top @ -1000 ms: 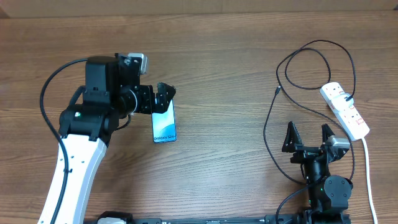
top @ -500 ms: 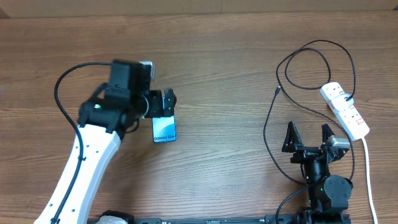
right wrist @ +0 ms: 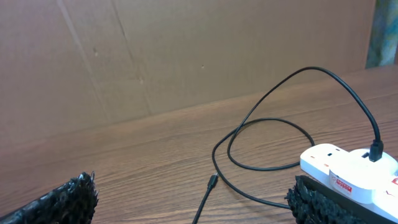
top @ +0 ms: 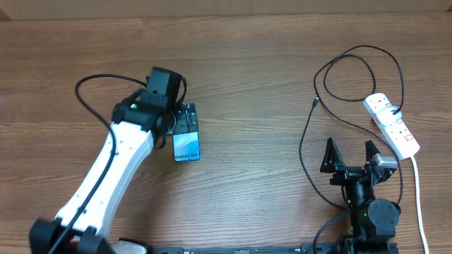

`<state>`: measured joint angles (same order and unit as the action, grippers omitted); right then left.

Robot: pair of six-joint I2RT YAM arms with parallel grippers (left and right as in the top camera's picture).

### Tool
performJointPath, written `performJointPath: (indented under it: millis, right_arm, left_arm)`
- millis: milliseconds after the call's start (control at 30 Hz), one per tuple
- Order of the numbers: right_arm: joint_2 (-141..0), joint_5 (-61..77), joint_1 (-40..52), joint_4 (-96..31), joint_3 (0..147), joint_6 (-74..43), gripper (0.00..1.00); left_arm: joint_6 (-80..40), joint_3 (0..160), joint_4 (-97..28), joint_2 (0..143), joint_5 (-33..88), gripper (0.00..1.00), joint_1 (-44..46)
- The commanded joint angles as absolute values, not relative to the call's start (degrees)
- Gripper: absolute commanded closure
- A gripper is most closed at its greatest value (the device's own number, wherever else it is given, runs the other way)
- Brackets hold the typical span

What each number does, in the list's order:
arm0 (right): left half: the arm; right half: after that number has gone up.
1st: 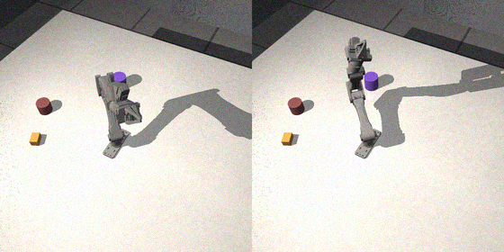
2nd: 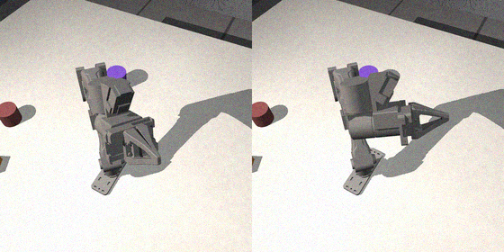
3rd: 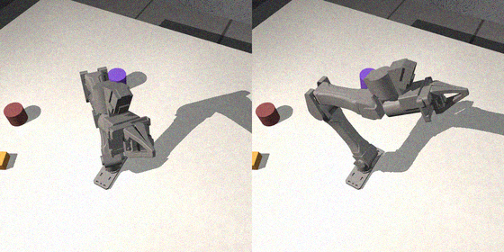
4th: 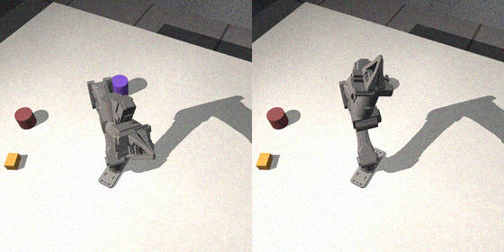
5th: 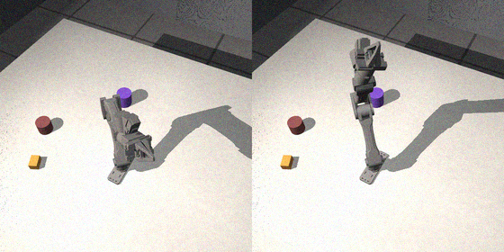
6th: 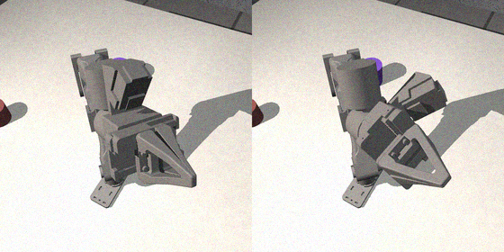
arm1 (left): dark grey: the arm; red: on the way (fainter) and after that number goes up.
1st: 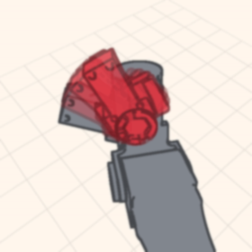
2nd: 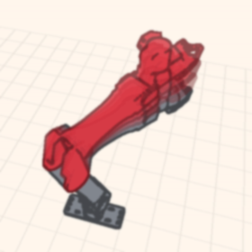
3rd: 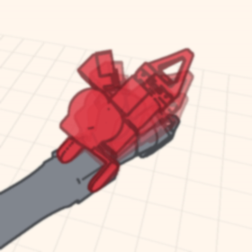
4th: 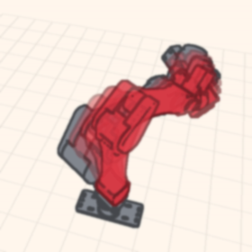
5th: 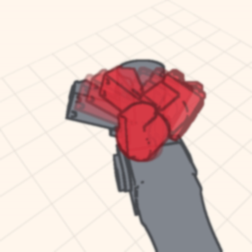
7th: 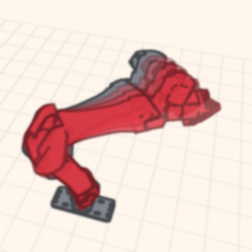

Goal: Plug charger to phone and switch on socket
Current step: 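Move the left gripper over the phone and lower toward it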

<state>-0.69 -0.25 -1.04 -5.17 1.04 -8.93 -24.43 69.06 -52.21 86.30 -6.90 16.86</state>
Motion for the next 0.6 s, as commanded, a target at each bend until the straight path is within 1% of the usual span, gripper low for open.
performJointPath:
  millis: [0,100,233,567]
  right_arm:
    - [-0.2,-0.4,-1.2,-4.8,0.4,-8.5,0.0]
    - [-0.2,-0.4,-1.2,-4.8,0.4,-8.5,0.0]
    - [-0.2,-0.4,-1.2,-4.8,0.4,-8.5,0.0]
    - [-0.2,-0.4,-1.2,-4.8,0.4,-8.5,0.0]
  left_arm:
    - [-25.7,70.2,-51.7,91.0,-7.0,0.0,16.9]
    - [-25.0,70.2,-51.7,94.8,-3.6,0.01,16.9]
    - [-19.8,70.2,-50.2,99.2,0.8,0.0,17.0]
    - [-19.4,70.2,-49.0,105.3,0.9,0.01,16.8]
